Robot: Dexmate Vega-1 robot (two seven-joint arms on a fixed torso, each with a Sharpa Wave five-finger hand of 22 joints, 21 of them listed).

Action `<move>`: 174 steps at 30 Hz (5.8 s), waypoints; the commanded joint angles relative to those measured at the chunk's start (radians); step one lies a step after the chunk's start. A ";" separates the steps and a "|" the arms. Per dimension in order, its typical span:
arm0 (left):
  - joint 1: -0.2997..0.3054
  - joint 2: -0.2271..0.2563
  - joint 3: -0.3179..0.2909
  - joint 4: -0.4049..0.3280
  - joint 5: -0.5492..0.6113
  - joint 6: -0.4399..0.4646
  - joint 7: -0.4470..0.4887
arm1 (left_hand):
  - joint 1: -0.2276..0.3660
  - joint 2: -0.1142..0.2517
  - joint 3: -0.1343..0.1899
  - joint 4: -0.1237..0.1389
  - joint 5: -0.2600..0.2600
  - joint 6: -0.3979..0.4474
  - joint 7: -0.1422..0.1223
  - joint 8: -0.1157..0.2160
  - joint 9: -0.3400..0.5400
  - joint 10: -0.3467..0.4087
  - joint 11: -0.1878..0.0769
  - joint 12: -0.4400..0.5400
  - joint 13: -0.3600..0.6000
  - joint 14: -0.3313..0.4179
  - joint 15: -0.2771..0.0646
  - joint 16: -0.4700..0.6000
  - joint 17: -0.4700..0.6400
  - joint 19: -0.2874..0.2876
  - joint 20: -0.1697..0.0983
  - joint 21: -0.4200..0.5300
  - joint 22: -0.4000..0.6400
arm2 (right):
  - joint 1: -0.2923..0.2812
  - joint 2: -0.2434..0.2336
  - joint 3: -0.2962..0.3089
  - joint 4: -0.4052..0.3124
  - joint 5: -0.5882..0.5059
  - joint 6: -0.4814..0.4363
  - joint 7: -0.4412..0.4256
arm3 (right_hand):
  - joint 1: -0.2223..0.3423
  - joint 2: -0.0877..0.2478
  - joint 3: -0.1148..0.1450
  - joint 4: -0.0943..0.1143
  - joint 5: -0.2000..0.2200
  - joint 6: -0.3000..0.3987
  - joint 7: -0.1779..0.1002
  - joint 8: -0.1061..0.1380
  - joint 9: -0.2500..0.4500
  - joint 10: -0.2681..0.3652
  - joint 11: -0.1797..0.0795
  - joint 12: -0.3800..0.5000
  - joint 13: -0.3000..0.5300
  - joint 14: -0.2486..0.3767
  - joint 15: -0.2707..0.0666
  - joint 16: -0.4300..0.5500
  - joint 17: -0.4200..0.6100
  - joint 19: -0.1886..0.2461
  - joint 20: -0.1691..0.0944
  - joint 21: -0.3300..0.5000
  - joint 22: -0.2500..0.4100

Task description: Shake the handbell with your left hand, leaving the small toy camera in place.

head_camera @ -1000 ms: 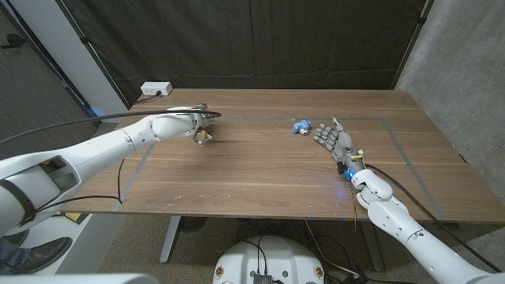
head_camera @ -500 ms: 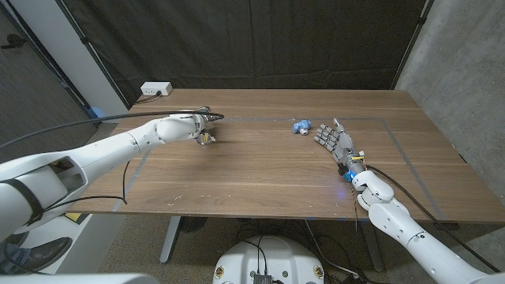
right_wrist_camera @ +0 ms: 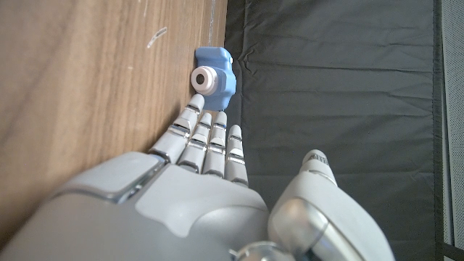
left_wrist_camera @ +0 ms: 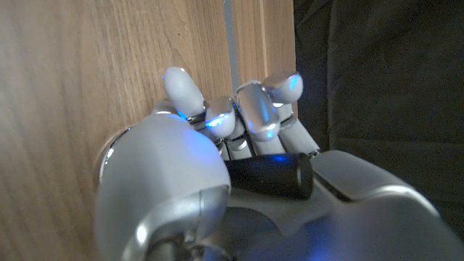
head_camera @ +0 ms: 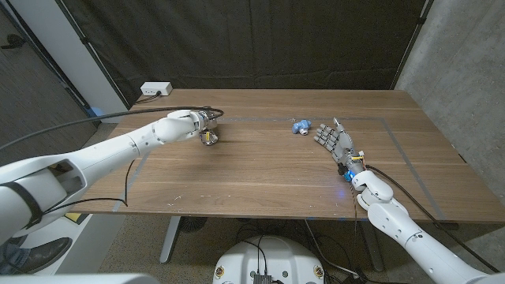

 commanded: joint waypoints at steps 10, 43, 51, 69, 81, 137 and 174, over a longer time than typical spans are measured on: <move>0.045 0.008 -0.065 -0.042 -0.079 0.102 0.009 | 0.154 0.103 0.078 0.022 0.053 0.022 0.057 0.106 -0.004 -0.010 -0.003 0.040 -0.027 -0.005 0.002 0.024 -0.025 0.033 -0.053 -0.044 0.006 | -0.012 -0.020 0.000 -0.043 -0.012 -0.006 -0.009 | -0.009 -0.008 -0.007 -0.001 -0.002 0.006 -0.004 -0.003 0.002 0.003 -0.004 -0.002 0.002 0.009 -0.001 0.002 0.002 0.013 0.002 -0.001 0.001; 0.123 0.046 -0.115 -0.137 -0.100 0.239 0.117 | -0.128 -0.113 0.283 0.015 -0.160 -0.053 -0.051 -0.107 0.003 -0.223 -0.112 -0.157 -0.297 -0.187 -0.027 -0.326 -0.428 -0.186 -0.019 -0.292 -0.434 | -0.018 -0.035 -0.007 -0.074 -0.022 -0.007 -0.011 | -0.012 -0.007 -0.009 0.001 0.000 0.006 -0.002 -0.002 0.002 0.002 -0.007 -0.002 0.002 0.012 0.001 0.002 0.002 0.015 0.001 -0.002 0.001; 0.113 0.074 -0.108 -0.185 0.002 0.170 0.067 | -0.282 -0.177 0.259 0.021 -0.163 -0.253 -0.124 -0.425 -0.004 -0.450 -0.169 -0.401 -0.456 -0.415 -0.016 -0.655 -0.704 -0.534 0.070 -0.381 -0.582 | -0.018 -0.031 -0.008 -0.067 -0.019 -0.001 -0.003 | -0.012 -0.007 -0.009 0.001 0.000 0.006 -0.001 -0.002 0.002 0.002 -0.006 -0.002 0.002 0.013 0.001 0.002 0.002 0.015 0.001 -0.002 0.001; 0.118 0.090 -0.140 -0.241 0.089 0.089 0.057 | -0.374 -0.203 0.165 -0.017 -0.012 -0.830 -0.234 -0.859 0.018 -0.996 -0.163 -0.864 -0.520 -1.009 0.036 -1.055 -0.913 -0.930 0.180 -0.692 -0.789 | -0.010 -0.024 -0.011 -0.056 -0.020 0.006 0.003 | -0.012 -0.006 -0.009 0.001 0.000 0.006 -0.002 -0.002 0.002 0.004 -0.004 -0.002 0.002 0.013 0.002 0.001 0.002 0.016 0.001 -0.002 0.001; 0.126 0.088 -0.151 -0.278 0.053 0.009 0.057 | -0.387 -0.205 0.139 -0.019 0.005 -0.902 -0.226 -0.897 0.021 -1.041 -0.160 -0.909 -0.522 -1.061 0.042 -1.073 -0.926 -0.968 0.186 -0.732 -0.789 | -0.033 -0.027 -0.001 -0.072 -0.016 0.011 -0.018 | -0.011 -0.005 -0.009 0.000 0.000 0.005 -0.002 -0.002 0.002 0.004 -0.007 -0.002 0.002 0.015 0.003 0.001 0.002 0.017 0.001 -0.002 0.001; 0.179 0.104 -0.161 -0.298 0.088 -0.055 0.059 | -0.369 -0.198 0.103 -0.040 0.035 -0.871 -0.237 -0.900 0.022 -1.044 -0.165 -0.958 -0.529 -1.092 0.031 -1.083 -0.953 -1.000 0.183 -0.790 -0.788 | -0.071 -0.031 0.000 -0.101 -0.012 0.005 -0.043 | -0.008 -0.002 -0.008 -0.001 0.001 0.004 -0.003 -0.002 0.002 0.004 -0.006 -0.002 0.002 0.019 0.002 0.001 0.001 0.020 0.001 -0.002 0.001; 0.185 0.032 -0.111 -0.182 0.030 0.053 0.150 | 0.035 0.013 0.287 -0.232 -0.197 -0.361 -0.143 -0.726 0.019 -0.389 -0.179 -0.898 -0.422 -0.350 -0.099 -0.934 -0.954 -0.334 0.022 -0.648 -0.782 | -0.021 -0.026 -0.002 -0.045 -0.002 -0.005 0.002 | -0.010 -0.003 -0.010 -0.001 0.000 0.004 -0.003 -0.002 0.002 0.003 -0.005 -0.003 0.003 0.020 -0.001 0.001 0.002 0.024 0.000 -0.002 0.001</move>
